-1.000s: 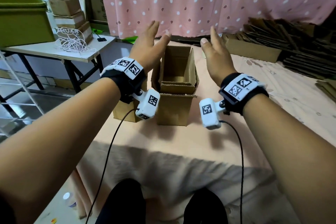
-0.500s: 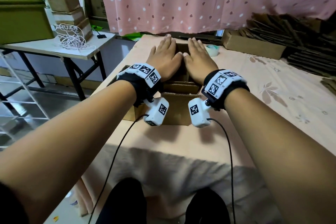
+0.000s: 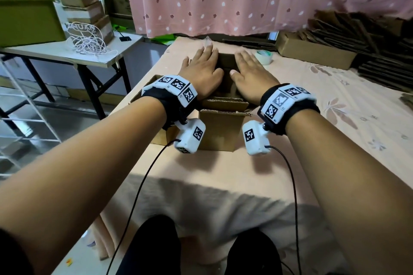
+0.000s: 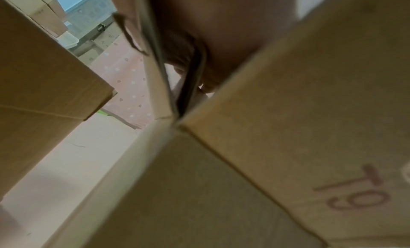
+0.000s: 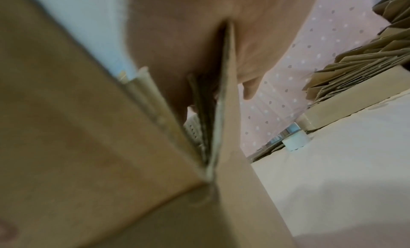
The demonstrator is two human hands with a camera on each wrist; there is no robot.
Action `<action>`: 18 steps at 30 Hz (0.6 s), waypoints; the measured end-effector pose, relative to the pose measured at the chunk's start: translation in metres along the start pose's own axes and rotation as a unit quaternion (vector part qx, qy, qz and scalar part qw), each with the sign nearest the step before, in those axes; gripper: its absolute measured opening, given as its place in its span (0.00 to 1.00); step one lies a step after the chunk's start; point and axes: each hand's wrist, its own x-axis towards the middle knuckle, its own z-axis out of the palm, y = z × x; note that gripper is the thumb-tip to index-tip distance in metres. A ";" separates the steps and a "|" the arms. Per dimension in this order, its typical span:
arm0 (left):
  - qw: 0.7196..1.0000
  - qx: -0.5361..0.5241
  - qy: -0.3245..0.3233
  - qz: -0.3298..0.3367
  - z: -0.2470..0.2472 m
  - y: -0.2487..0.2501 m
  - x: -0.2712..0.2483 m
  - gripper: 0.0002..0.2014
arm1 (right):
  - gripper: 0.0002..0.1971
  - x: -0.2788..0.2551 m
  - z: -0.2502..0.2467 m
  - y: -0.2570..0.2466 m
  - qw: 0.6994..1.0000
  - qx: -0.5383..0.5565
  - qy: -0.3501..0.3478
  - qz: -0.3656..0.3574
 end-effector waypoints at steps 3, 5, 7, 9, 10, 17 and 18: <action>1.000 0.005 -0.005 -0.005 0.001 0.000 0.001 0.34 | 0.32 -0.002 0.001 0.003 1.000 -0.008 -0.009 0.003; 1.000 0.007 -0.006 -0.008 0.000 0.000 0.002 0.34 | 0.32 -0.001 0.001 0.001 1.000 -0.019 -0.013 0.003; 1.000 0.007 -0.011 -0.011 0.000 -0.001 0.002 0.34 | 0.33 0.001 0.001 0.000 0.999 -0.029 -0.020 0.005; 1.000 0.010 -0.017 -0.016 0.000 -0.002 0.003 0.34 | 0.33 0.003 0.001 -0.001 0.999 -0.037 -0.026 0.007; 1.000 0.012 -0.020 -0.017 -0.001 -0.002 0.003 0.34 | 0.33 0.004 0.001 -0.001 0.999 -0.038 -0.029 0.008; 0.998 0.024 -0.049 -0.026 0.000 -0.001 0.005 0.34 | 0.34 0.008 0.002 -0.002 0.997 -0.049 -0.063 0.022; 0.998 0.023 -0.053 -0.026 0.000 -0.001 0.006 0.34 | 0.34 0.008 0.002 -0.003 0.996 -0.052 -0.070 0.023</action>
